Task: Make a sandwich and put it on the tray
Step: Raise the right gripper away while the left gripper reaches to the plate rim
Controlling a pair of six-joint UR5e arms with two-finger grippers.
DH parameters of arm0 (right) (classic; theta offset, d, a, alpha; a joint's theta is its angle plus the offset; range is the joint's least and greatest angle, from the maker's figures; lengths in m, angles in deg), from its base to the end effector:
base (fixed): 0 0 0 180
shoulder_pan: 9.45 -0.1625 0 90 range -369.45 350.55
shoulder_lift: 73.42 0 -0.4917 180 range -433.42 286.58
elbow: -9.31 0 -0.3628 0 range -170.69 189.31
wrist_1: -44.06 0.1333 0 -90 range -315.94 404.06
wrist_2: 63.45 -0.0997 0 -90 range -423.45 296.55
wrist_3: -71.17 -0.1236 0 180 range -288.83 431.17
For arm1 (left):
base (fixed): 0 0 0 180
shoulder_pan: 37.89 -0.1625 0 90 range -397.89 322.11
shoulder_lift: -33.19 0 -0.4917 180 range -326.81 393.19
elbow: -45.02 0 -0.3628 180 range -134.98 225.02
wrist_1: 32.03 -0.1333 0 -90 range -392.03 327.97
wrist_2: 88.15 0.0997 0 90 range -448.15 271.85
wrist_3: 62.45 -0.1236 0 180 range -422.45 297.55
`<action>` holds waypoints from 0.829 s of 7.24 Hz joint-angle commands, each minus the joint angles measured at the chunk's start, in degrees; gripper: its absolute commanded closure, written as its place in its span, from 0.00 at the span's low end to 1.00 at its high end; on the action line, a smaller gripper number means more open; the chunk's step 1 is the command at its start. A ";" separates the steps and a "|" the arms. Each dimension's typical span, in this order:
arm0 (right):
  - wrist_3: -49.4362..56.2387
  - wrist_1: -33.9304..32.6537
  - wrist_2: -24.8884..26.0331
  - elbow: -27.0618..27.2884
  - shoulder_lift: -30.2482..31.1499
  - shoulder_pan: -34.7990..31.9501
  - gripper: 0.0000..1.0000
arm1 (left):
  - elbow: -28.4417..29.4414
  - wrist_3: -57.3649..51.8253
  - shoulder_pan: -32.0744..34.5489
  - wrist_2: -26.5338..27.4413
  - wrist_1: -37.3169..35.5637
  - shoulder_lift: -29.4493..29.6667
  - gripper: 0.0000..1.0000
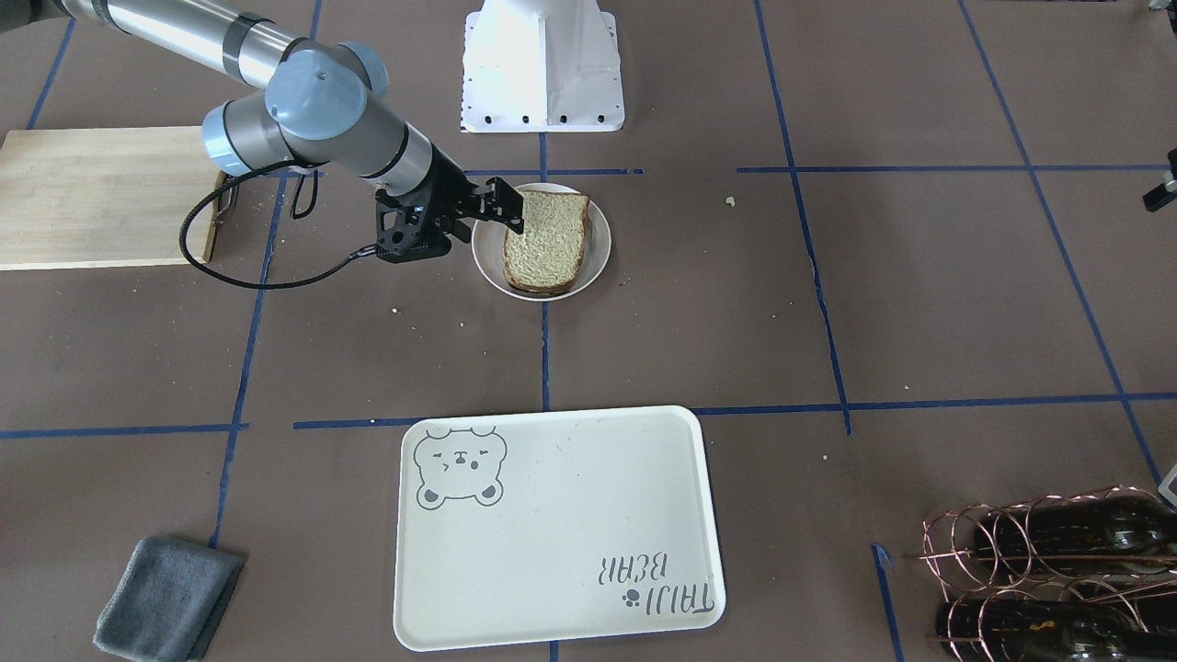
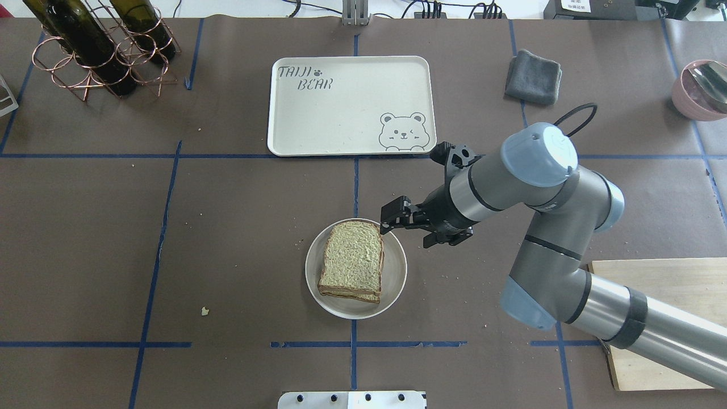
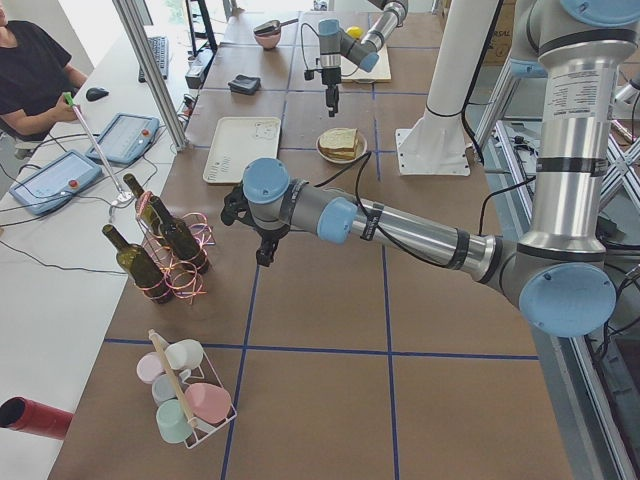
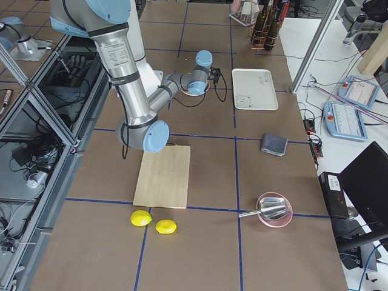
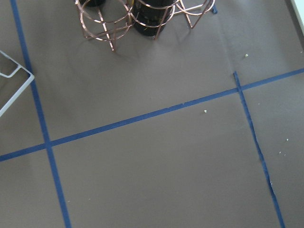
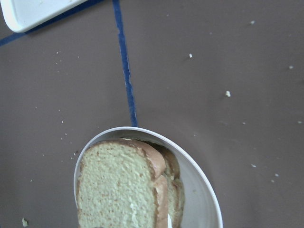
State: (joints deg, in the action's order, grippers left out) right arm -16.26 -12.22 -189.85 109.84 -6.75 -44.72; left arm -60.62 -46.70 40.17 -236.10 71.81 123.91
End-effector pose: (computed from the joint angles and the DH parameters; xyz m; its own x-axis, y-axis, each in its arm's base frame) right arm -0.4765 -0.4104 0.3576 0.3118 0.1763 0.9336 -0.0029 0.9828 -0.1846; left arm 0.0700 -0.4691 0.5585 0.4633 0.2776 -0.8416 -0.0551 0.9569 0.2853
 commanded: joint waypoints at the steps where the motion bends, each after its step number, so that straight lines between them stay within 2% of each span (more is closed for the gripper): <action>1: 0.94 -3.30 -7.06 3.35 4.07 -10.30 0.00 | 0.00 32.43 -16.28 1.25 21.23 3.46 0.05; 2: 3.82 -3.31 -7.45 3.35 6.25 -12.87 0.00 | 0.35 43.03 -24.37 4.48 21.57 9.93 0.12; 3: 10.37 -3.23 -7.54 3.35 10.01 -15.24 0.00 | 0.79 50.10 -32.63 11.82 21.49 15.31 0.15; 4: 17.40 -3.31 -8.06 3.00 13.62 -17.18 0.00 | 1.75 52.17 -39.06 16.94 21.40 18.67 0.17; 6: 24.39 -2.96 -8.07 2.83 17.94 -19.83 0.00 | 7.79 52.19 -45.43 21.27 20.97 23.60 0.28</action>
State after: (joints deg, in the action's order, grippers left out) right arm 3.65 -15.40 -197.83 112.76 8.44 -62.94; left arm -56.35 4.78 -1.02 -218.14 93.07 144.24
